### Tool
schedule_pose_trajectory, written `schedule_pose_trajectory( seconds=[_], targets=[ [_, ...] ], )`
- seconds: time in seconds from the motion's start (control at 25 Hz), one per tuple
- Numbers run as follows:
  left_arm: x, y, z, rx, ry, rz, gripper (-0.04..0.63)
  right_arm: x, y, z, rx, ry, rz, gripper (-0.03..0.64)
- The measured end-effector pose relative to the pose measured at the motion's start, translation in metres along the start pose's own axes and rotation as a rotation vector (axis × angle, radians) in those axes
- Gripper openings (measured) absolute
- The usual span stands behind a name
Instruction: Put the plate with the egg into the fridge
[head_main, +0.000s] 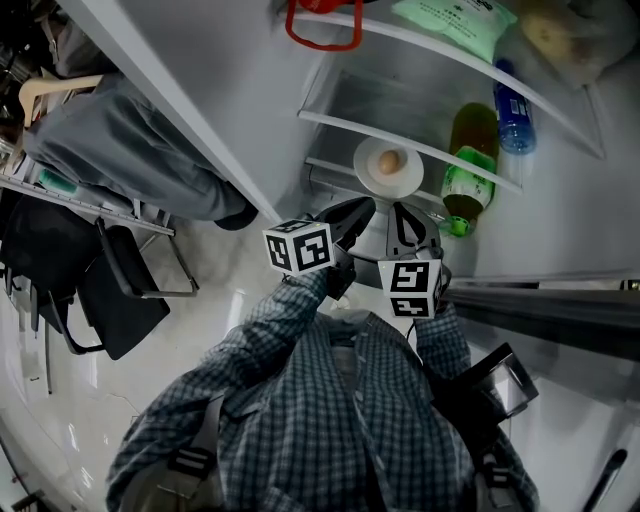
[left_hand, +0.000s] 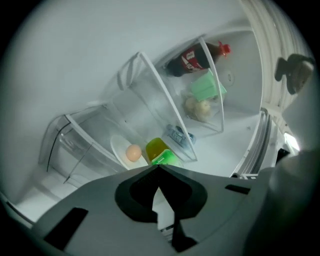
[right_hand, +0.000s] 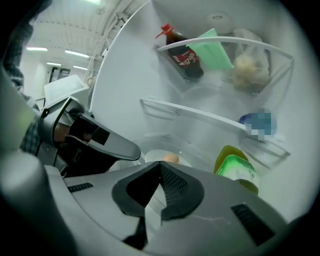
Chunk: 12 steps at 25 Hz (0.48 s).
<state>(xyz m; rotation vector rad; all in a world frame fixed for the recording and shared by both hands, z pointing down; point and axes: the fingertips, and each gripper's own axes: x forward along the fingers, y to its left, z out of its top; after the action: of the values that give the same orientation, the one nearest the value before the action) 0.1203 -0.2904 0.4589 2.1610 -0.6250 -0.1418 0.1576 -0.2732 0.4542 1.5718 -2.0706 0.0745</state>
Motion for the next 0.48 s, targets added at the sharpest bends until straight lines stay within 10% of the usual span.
schedule_pose_trajectory(
  seconds=[0.48],
  targets=[
    [0.001,-0.03,0.0,0.378,0.027,0.058,0.008,-0.015,-0.006,0.006,0.193,-0.071,0.046,0.006]
  ],
)
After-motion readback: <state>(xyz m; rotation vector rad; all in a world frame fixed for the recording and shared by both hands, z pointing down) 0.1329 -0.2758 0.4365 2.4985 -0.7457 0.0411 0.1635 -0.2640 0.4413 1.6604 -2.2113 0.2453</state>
